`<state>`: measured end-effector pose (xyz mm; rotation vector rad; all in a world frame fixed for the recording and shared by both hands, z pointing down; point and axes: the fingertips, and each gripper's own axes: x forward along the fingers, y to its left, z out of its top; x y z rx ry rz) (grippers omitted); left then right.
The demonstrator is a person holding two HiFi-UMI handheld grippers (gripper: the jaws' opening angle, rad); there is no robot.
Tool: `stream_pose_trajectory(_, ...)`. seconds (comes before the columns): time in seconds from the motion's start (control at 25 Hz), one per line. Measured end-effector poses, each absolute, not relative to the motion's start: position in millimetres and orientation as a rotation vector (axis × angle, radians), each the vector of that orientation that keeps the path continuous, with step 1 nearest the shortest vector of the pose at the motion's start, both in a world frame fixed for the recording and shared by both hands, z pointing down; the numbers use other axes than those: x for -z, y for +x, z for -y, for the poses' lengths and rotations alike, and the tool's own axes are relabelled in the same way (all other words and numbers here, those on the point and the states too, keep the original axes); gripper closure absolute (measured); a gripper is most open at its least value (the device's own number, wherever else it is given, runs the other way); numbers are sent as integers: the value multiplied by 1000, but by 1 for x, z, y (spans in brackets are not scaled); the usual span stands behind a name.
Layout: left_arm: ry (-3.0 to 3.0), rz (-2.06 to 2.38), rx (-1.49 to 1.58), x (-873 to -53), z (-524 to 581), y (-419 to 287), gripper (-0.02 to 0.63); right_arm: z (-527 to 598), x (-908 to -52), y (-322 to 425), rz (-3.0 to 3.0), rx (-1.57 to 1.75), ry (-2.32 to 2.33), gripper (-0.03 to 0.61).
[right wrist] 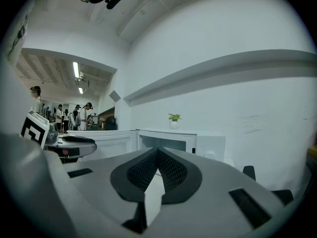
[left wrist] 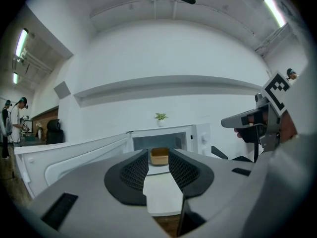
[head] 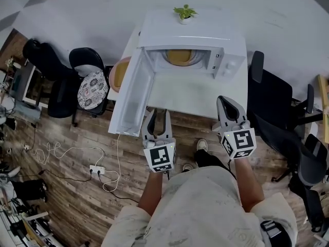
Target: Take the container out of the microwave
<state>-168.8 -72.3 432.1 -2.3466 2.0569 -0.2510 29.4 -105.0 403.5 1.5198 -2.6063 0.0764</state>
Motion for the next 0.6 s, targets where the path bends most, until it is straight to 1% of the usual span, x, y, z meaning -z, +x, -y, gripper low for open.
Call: stream_pose_trajectory(0.6, -2328, -2007, 292, -413, 145, -132, 481, 177, -398, 61, 2639, -107, 1535, 564)
